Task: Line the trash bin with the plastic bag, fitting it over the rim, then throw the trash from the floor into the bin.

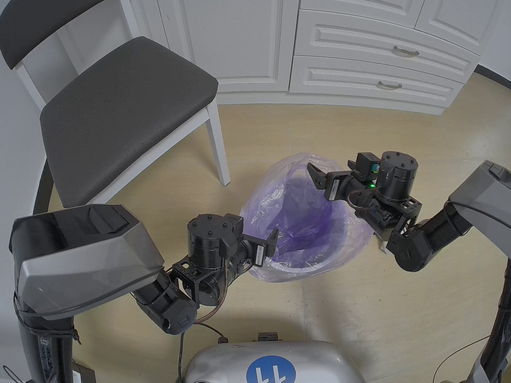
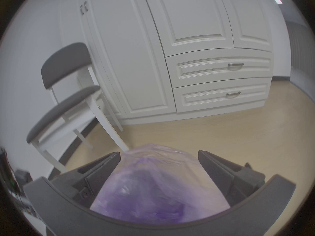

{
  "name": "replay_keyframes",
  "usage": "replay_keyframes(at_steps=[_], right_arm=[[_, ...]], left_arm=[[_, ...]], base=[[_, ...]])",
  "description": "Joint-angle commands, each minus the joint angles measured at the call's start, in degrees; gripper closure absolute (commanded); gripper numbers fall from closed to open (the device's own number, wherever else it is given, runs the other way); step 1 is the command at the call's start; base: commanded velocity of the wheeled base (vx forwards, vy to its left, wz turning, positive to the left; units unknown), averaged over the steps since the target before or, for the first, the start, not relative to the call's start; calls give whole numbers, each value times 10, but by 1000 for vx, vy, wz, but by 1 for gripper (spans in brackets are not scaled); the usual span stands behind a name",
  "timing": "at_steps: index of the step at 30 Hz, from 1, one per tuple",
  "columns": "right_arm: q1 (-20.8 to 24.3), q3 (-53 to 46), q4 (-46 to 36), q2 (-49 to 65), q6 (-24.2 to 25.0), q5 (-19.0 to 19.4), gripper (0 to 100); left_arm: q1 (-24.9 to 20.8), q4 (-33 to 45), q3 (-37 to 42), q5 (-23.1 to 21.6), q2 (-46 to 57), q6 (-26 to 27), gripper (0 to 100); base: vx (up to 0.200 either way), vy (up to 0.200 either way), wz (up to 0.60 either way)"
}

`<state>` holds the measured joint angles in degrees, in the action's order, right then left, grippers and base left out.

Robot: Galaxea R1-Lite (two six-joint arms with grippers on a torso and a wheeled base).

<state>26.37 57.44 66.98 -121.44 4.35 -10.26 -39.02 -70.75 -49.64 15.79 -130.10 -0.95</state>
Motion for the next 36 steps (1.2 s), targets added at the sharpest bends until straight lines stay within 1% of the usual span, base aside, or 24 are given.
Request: replay_keyframes(at_steps=[1, 2, 3, 4, 5, 6, 9, 13, 19, 24, 29, 36], right_arm=[[-37, -43, 0, 18, -34, 12, 0], [-38, -44, 0, 18, -36, 13, 0], [-42, -56, 0, 20, -52, 15, 0], [-42, -56, 0, 20, -52, 15, 0], [-46, -65, 0, 20, -68, 15, 0], [-46, -65, 0, 20, -68, 15, 0], [-47, -66, 1, 19, -73, 15, 0], [-49, -66, 2, 18, -73, 15, 0], [-49, -66, 3, 24, -73, 15, 0], [-47, -76, 4, 32, -73, 15, 0], [-38, -89, 6, 38, -74, 15, 0], [-24, -105, 7, 54, -78, 15, 0]], left_arm=[[20, 0, -18, 1, -20, 2, 0], [20, 0, -18, 1, -20, 2, 0], [26, 1, -22, 1, -24, 2, 0], [26, 1, -22, 1, -24, 2, 0], [39, 3, -29, 1, -27, 3, 0], [39, 3, -29, 1, -27, 3, 0], [72, 5, -42, -1, -25, 7, 0], [87, 13, -50, -1, -22, 7, 0], [83, 11, -41, -1, -7, 5, 0], [65, 11, -23, -1, 18, 2, 0], [46, 6, -8, -2, 28, 2, 0], [38, 4, -1, -1, 30, 2, 0]], base=[[0, 0, 0], [0, 0, 0], [0, 0, 0], [0, 0, 0], [0, 0, 0], [0, 0, 0], [0, 0, 0], [0, 0, 0], [0, 0, 0], [0, 0, 0], [0, 0, 0], [0, 0, 0]])
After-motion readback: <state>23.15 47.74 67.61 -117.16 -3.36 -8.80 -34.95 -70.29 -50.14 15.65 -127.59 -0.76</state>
